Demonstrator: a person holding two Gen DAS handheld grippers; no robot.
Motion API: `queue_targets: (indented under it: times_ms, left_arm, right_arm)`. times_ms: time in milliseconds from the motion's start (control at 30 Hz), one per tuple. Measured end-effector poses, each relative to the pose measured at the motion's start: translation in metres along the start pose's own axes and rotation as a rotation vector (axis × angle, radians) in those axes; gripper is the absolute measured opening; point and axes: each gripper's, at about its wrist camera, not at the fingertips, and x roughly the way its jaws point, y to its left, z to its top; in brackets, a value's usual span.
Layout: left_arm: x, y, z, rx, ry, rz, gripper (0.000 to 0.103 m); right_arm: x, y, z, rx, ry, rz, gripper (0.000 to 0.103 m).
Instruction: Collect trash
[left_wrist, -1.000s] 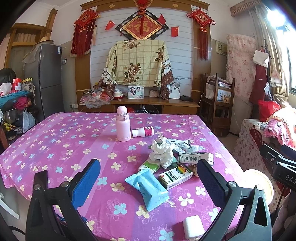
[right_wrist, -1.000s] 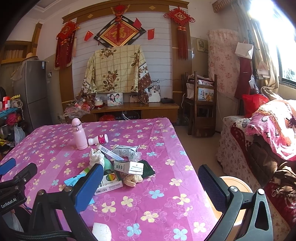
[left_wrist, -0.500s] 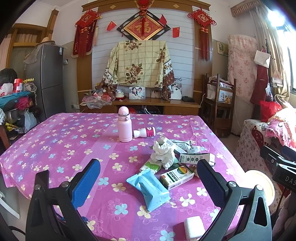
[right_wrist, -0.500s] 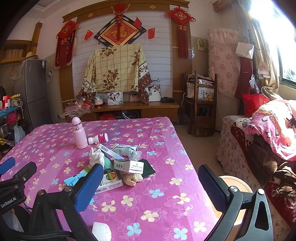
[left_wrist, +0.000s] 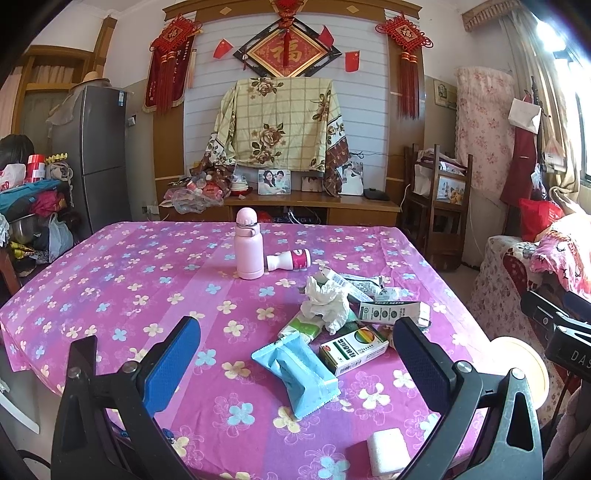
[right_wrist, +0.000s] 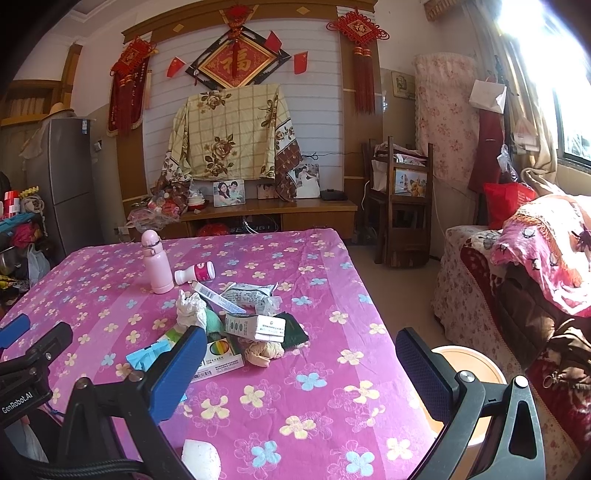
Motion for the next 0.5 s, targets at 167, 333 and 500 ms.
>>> queue_targets:
  times_ms: [167,333,500]
  left_arm:
    - [0.0009,0.0007,-0.0011,0.000,0.002,0.003,0.103]
    - [0.0009,0.0009,-0.0011,0.001,0.002,0.003,0.103]
    - [0.0021,0.0025,-0.0025,-0.005,0.006,0.001,0.103]
  right_arm:
    - [0.0003,-0.0002,-0.0001,-0.002,-0.001,0.001,0.103]
    - [0.0002,-0.0004,0.0001,0.000,0.002,0.000,0.103]
    - [0.0018,-0.0014,-0.0013,0.005,0.008,-0.001,0.103]
